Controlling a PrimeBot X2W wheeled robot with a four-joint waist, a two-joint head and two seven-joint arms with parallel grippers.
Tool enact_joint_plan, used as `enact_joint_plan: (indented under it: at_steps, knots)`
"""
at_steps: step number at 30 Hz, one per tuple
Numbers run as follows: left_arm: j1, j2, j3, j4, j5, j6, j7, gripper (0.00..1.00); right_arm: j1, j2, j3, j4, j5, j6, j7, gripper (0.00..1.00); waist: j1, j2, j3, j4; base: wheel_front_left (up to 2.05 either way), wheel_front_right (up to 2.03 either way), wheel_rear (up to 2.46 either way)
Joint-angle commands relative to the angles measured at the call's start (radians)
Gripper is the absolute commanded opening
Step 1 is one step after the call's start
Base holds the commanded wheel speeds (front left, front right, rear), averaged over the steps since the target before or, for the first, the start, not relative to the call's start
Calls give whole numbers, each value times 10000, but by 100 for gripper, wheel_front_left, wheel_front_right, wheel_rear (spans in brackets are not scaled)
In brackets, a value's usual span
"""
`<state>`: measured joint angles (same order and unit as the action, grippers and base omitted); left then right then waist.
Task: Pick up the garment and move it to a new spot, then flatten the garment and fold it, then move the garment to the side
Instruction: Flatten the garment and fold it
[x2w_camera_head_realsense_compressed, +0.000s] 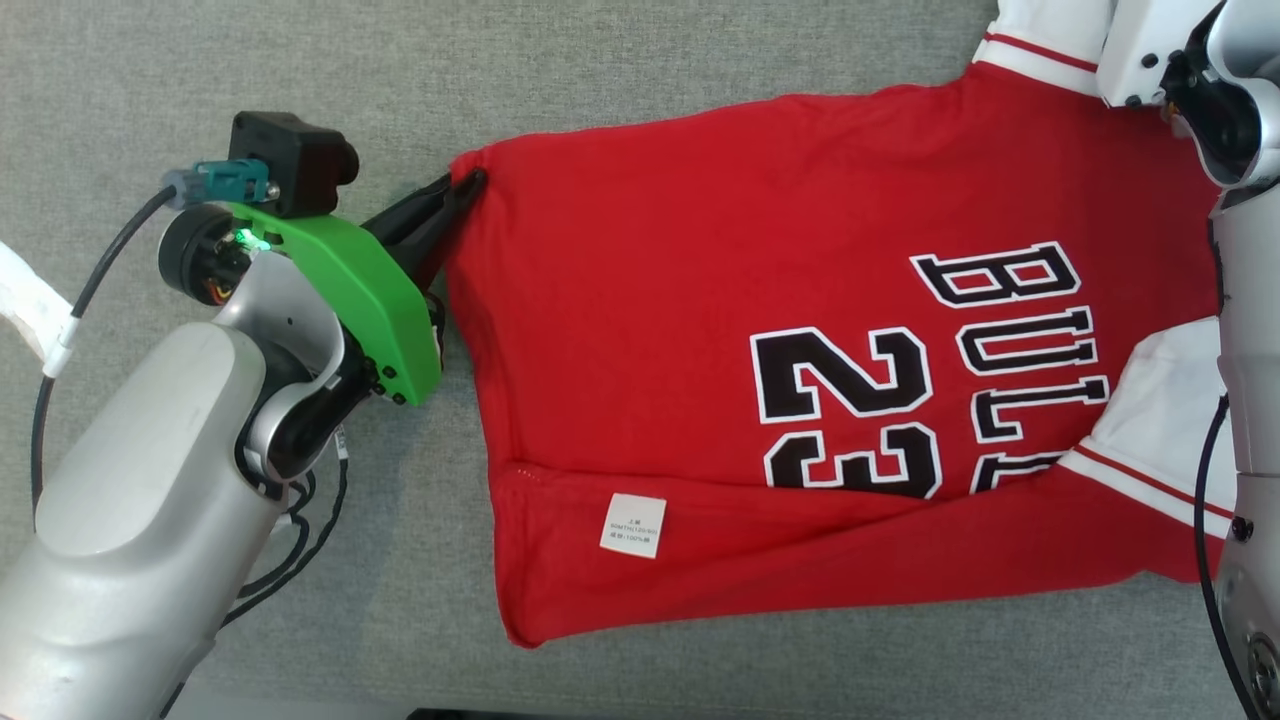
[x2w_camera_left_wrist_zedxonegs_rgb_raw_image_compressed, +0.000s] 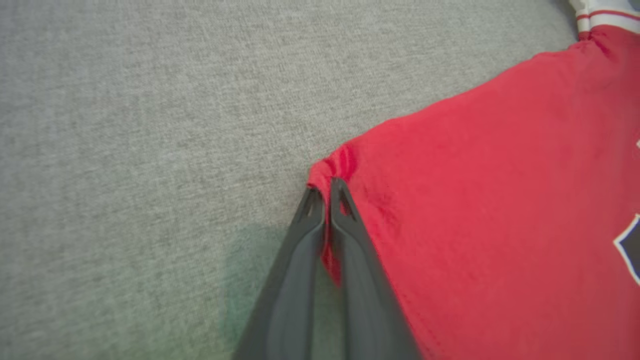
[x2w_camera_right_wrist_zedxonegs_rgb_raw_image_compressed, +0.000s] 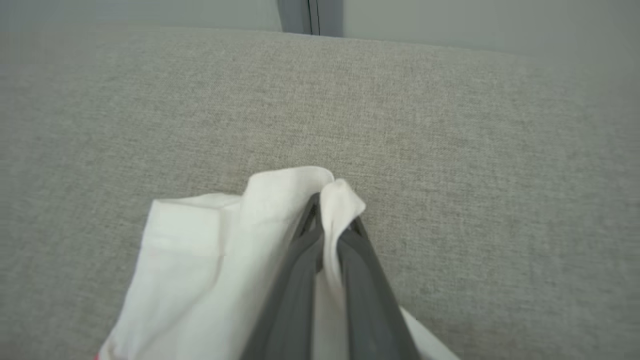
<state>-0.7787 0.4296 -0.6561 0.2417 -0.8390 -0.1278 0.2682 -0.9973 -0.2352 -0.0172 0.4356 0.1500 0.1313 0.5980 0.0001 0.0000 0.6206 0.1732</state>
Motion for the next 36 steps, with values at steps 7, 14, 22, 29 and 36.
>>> enact_joint_plan:
  at_steps: [7,14,22,29,36]
  knots:
    - [591,371,316,-336,-571,-41,-875,0,99,-61,73,-156,708,-13,-1188,0,-1,0,-497,-401,0,0,0]
    - [1694,628,728,-1377,-746,301,-1773,0,1243,-468,285,-872,1590,-13,-1739,0,-1,0,-1161,-686,0,0,0]
    - [3390,1120,937,-2733,-1018,957,-2064,0,3417,-954,234,-2068,2627,-13,-1986,0,-1,0,-2234,-1011,0,0,0]
    - [4624,1314,915,-3518,-1189,1471,-2214,0,5323,-742,-397,-3072,3091,-12,-1992,0,-1,0,-2795,-1252,0,0,0]
    - [5668,1356,717,-3590,-1048,1935,-2446,35,6949,-56,-730,-3596,3136,-12,-2012,45,-1,0,-2837,-1455,0,0,0]
